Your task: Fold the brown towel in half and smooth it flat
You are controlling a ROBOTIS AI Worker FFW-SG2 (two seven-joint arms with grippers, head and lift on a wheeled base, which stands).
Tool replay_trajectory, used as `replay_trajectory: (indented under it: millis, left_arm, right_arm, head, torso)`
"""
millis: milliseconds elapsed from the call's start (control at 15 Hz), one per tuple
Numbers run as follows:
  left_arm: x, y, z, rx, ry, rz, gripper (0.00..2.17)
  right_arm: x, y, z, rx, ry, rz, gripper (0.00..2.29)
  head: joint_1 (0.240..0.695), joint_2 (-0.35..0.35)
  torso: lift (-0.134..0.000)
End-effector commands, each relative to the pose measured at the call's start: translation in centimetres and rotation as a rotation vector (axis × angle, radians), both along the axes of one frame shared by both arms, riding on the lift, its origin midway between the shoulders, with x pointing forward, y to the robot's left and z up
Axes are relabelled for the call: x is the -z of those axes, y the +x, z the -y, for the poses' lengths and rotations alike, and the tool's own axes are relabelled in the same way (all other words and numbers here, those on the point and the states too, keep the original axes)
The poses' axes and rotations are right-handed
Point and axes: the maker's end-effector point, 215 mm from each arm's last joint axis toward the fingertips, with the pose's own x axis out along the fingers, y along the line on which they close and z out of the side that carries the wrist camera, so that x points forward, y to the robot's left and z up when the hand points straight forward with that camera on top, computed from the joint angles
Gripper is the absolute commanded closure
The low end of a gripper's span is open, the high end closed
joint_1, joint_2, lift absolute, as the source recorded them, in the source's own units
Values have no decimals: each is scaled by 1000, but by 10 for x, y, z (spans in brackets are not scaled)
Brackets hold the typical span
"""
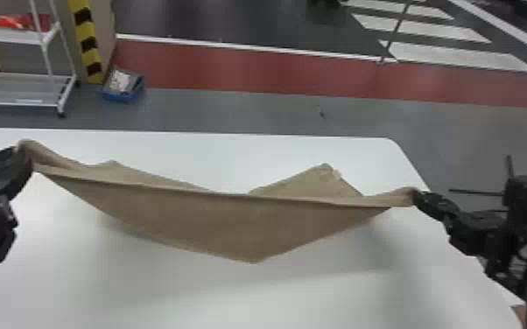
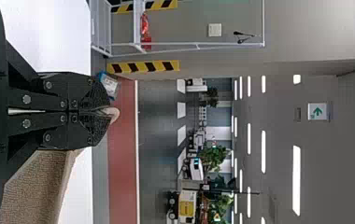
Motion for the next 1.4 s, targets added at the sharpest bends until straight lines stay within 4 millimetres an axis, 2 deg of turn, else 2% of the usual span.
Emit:
replay_trajectory:
  millis: [0, 133, 267, 333, 400, 533, 667, 733, 800, 867, 933, 1000, 1067, 1133, 1200, 1267, 1333]
  left_arm:
    - [0, -1, 6, 8, -5, -2, 1447]
    - [-5, 0, -1, -18, -1, 11, 1447]
    - [-17, 3, -8, -27, -2, 34, 1447]
    - [-23, 10, -11, -29, -10, 46, 1447]
    - [-26, 22, -14, -33, -22, 55, 1447]
    - [-33, 58, -22, -46, -54, 79, 1447]
    - [-46, 101, -51, -110, -74, 115, 1447]
    - [-52, 125, -62, -124, -104, 128, 1447]
    - [-58, 150, -68, -130, -133, 134, 1447]
    - [-66, 169, -75, -148, -147, 139, 1447]
    - [-79, 177, -79, -155, -152, 161, 1447]
    - [-89, 179, -82, -169, -157, 176, 1447]
    - [-100, 176, -84, -178, -154, 196, 1447]
    - [-116, 169, -79, -167, -153, 227, 1447]
    - [-115, 150, -75, -159, -148, 233, 1447]
    - [-102, 125, -69, -149, -110, 215, 1447]
    - [-85, 108, -63, -142, -64, 190, 1447]
  right_arm:
    - [25, -12, -1, -3, 7, -96, 1359]
    - [36, -25, -7, -47, 59, -157, 1359]
    - [21, -20, -15, -67, 101, -154, 1359]
    - [9, -6, -20, -73, 114, -134, 1359]
    - [-14, 19, -24, -81, 118, -86, 1359]
    - [-36, 64, -32, -84, 138, -36, 1359]
    - [-73, 119, -49, -109, 95, 71, 1359]
    - [-94, 148, -55, -120, 88, 142, 1359]
    - [-108, 174, -55, -115, 104, 176, 1359]
    - [-124, 194, -51, -103, 109, 216, 1359]
    - [-141, 202, -45, -82, 104, 261, 1359]
    - [-154, 203, -39, -69, 96, 294, 1359]
    - [-156, 200, -37, -67, 98, 300, 1359]
    - [-151, 191, -31, -61, 96, 286, 1359]
    - [-139, 170, -26, -63, 77, 263, 1359]
    - [-127, 143, -20, -71, 52, 253, 1359]
    - [-111, 121, -9, -72, 44, 244, 1359]
  head:
    - [695, -236]
    - [695, -240]
    - [695, -232]
    - [695, -222]
    - [695, -217]
    - [695, -198]
    - [695, -172]
    - [672, -155]
    - [614, -112]
    - [581, -94]
    - [556, -83]
    - [528, -75]
    - [508, -71]
    - [469, -68]
    - [457, -68]
    - [450, -72]
    - [453, -79]
  torso:
    - [-117]
    - [-117]
    - [-117]
    - [-117]
    - [-117]
    - [-117]
    - [-117]
    - [-117]
    - [-117]
    - [-117]
    - [-117]
    - [-117]
    - [-117]
    - [-117]
    - [-117]
    - [-117]
    - [-116]
